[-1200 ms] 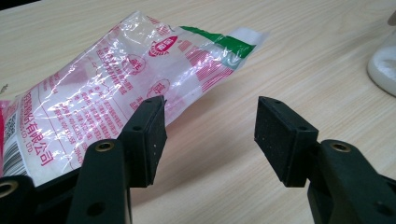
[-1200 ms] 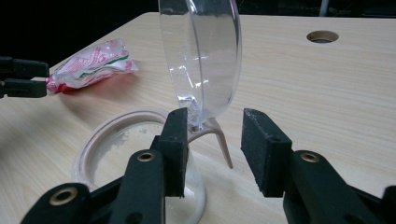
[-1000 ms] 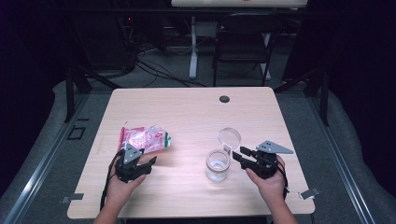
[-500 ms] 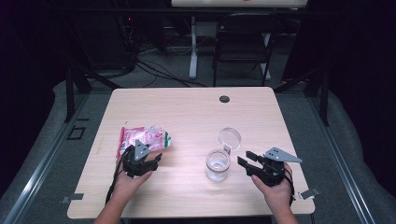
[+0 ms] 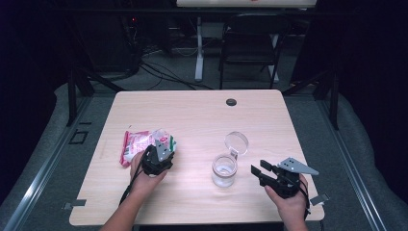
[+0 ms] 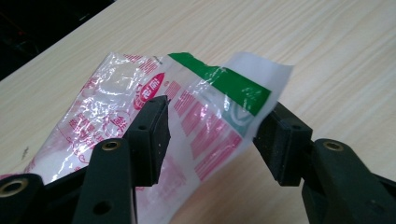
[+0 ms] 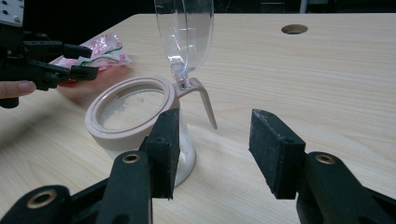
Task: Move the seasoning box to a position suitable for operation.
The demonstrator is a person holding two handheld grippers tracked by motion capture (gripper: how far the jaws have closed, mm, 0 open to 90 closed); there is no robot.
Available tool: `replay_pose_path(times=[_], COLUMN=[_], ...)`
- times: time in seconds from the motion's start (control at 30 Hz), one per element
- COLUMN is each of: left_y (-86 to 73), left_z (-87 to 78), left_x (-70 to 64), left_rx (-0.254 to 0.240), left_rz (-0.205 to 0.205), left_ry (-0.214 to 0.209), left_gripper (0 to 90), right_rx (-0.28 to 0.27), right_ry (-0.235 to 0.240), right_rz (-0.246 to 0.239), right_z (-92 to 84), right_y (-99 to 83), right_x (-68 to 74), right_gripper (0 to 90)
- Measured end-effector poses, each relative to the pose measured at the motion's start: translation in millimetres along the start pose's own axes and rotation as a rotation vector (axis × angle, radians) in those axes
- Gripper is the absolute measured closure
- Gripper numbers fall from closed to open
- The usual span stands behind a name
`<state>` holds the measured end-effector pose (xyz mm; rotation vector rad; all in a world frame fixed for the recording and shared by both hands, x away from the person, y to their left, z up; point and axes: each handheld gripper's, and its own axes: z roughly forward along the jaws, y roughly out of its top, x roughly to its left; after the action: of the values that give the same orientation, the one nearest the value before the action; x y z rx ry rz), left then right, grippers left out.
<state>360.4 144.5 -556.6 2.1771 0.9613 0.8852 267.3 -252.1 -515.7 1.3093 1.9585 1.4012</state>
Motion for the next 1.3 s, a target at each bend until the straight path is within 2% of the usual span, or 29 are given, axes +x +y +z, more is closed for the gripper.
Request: replay_pose_path(times=[0.07, 0.27, 0.4, 0.53, 0.73, 0.87, 1.07, 1.3], left_y=[0.4, 0.3, -0.4, -0.9, -1.2, -1.4, -1.4, -1.6], left_z=[3.3, 7.5, 7.4, 4.7, 2.9, 3.3, 2.8, -3.7], left_x=[-0.6, -0.9, 2.8, 8.2, 13.8, 16.9, 18.5, 25.1], left_rx=[0.003, -0.002, -0.009, -0.002, -0.012, -0.007, -0.005, -0.031], left_rz=[0.015, 0.014, -0.012, -0.037, -0.073, -0.122, -0.128, -0.168], left_ry=[0.016, -0.001, -0.029, -0.059, -0.075, -0.091, -0.095, -0.102], left_gripper=[48.2, 57.9, 69.7, 77.8, 87.8, 89.4, 90.0, 90.0], right_rx=[-0.001, -0.004, -0.002, -0.001, -0.006, -0.009, -0.006, -0.002], right_ry=[-0.006, -0.017, -0.021, -0.02, -0.025, -0.027, -0.027, -0.029], right_rz=[0.003, 0.009, 0.01, 0.011, 0.016, 0.019, 0.019, 0.019], right_z=[-1.9, -4.9, -4.6, -4.7, -6.1, -7.5, -8.0, -8.0], right_y=[-1.0, -2.8, -3.7, -4.1, -4.7, -5.1, -5.7, -6.1], right_x=[-0.8, -2.1, -2.5, -3.7, -4.5, -4.7, -5.2, -5.7], right_gripper=[53.1, 52.7, 52.5, 52.5, 52.5, 52.5, 52.5, 52.5])
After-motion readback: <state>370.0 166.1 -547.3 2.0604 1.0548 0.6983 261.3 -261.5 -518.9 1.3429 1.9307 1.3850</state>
